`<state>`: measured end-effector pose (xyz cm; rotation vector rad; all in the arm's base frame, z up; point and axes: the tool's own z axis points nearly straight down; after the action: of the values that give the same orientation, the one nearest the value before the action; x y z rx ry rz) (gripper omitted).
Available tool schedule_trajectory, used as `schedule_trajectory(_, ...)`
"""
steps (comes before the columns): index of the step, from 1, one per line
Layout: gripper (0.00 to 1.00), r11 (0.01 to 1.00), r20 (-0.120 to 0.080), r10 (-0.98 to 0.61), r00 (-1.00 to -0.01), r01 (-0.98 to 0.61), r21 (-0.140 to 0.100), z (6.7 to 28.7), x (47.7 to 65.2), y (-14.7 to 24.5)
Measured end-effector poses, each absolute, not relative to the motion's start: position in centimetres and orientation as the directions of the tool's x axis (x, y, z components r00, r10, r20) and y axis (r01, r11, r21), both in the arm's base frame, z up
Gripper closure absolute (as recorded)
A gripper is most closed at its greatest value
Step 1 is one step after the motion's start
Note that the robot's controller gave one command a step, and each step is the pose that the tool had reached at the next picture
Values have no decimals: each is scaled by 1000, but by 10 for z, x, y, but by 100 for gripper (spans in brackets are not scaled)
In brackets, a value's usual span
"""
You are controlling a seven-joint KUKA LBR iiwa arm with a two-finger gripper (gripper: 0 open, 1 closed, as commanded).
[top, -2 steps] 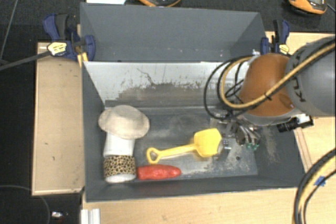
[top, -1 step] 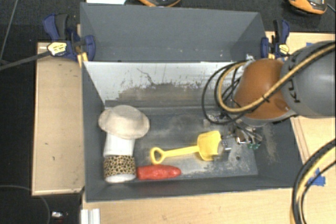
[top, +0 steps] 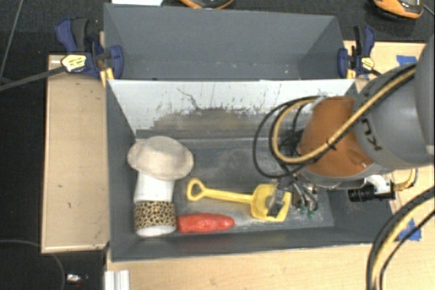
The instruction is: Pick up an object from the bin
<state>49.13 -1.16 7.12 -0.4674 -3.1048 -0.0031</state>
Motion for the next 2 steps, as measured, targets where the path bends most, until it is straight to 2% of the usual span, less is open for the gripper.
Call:
schedule_trajectory(1, 100, 956, 2, 294, -956, 294, 2, 71, 491, -12)
schedule_trajectory(2, 100, 956, 8, 293, -956, 293, 1, 85, 490, -12)
